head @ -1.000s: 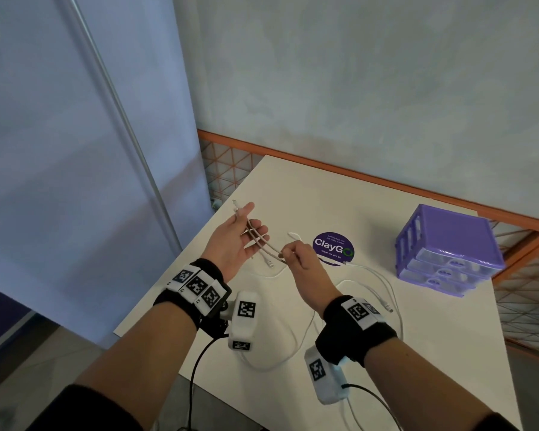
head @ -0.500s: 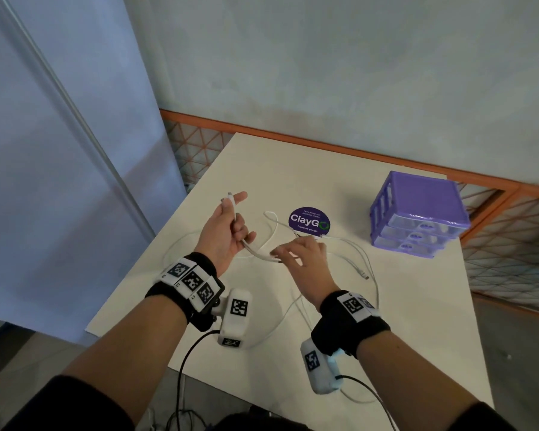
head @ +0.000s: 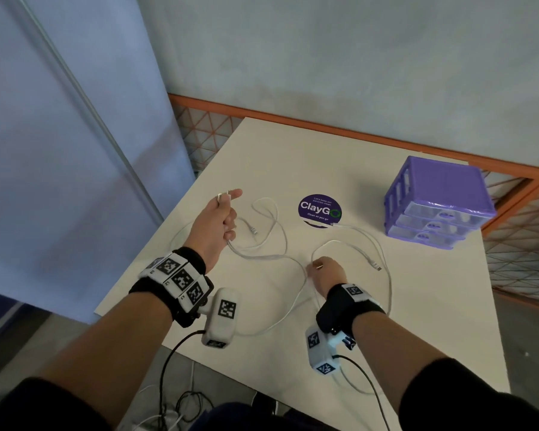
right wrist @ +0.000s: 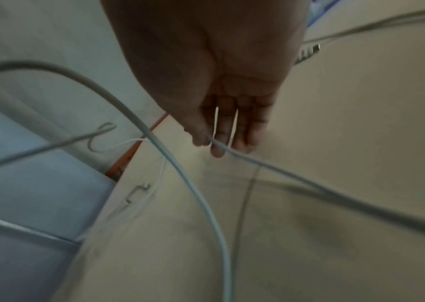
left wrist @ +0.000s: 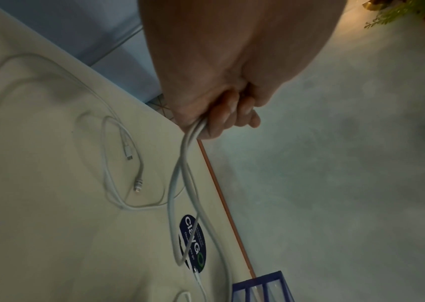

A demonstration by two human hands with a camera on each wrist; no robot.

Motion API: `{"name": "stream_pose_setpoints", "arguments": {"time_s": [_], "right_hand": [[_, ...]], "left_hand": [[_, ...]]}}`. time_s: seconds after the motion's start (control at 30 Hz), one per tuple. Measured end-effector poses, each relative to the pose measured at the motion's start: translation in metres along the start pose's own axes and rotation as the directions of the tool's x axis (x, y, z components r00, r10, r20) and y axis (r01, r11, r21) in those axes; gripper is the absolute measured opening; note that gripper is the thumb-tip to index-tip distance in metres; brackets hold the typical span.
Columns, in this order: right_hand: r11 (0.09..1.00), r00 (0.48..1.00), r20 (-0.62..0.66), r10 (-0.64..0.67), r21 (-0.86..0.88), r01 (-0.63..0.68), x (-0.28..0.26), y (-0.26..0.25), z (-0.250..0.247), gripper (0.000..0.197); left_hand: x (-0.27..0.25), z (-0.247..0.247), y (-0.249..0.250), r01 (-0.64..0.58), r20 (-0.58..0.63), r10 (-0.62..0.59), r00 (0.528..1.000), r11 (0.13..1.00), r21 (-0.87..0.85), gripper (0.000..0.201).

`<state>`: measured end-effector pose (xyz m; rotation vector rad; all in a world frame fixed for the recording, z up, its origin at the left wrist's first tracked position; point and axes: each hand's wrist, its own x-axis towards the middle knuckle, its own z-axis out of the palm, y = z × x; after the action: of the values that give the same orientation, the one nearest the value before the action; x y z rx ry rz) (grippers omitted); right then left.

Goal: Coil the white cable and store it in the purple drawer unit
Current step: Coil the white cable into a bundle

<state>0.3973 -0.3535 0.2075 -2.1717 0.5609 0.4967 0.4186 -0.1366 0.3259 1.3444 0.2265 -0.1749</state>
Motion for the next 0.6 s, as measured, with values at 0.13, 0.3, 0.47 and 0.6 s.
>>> {"name": "stream_pose_setpoints", "arguments": {"time_s": [0.13,0.3,0.47,0.6], "right_hand": [[0.911,0.976,-0.208,-0.067,0.386,0.145,-0.016,-0.026,-0.011,0.03],[0.751,0.894,-0.332,-0.302,0.495,0.438,-0.065,-0.071,-0.039,0.029],[0.673,0.811,-0.262,-0.523,0.457,0.581,-0.107,-0.086,-0.044,0.025],[0.71,0.817,-0.163,-0.553,0.421,0.564,-0.114,-0.071,-0.038,0.023]], "left_hand": [[-0.003,0.002,0.002,0.066,-0.004,-0.067,0.998,0.992,-0.107,0.02],[0.0,0.016,0.009,0.168,0.022,-0.167,0.986,0.963,-0.21,0.021],[0.005,0.039,0.02,0.218,0.038,-0.215,0.976,0.96,-0.174,0.032],[0.007,0.05,0.033,0.161,0.061,-0.151,0.987,0.956,-0.244,0.031]]}}
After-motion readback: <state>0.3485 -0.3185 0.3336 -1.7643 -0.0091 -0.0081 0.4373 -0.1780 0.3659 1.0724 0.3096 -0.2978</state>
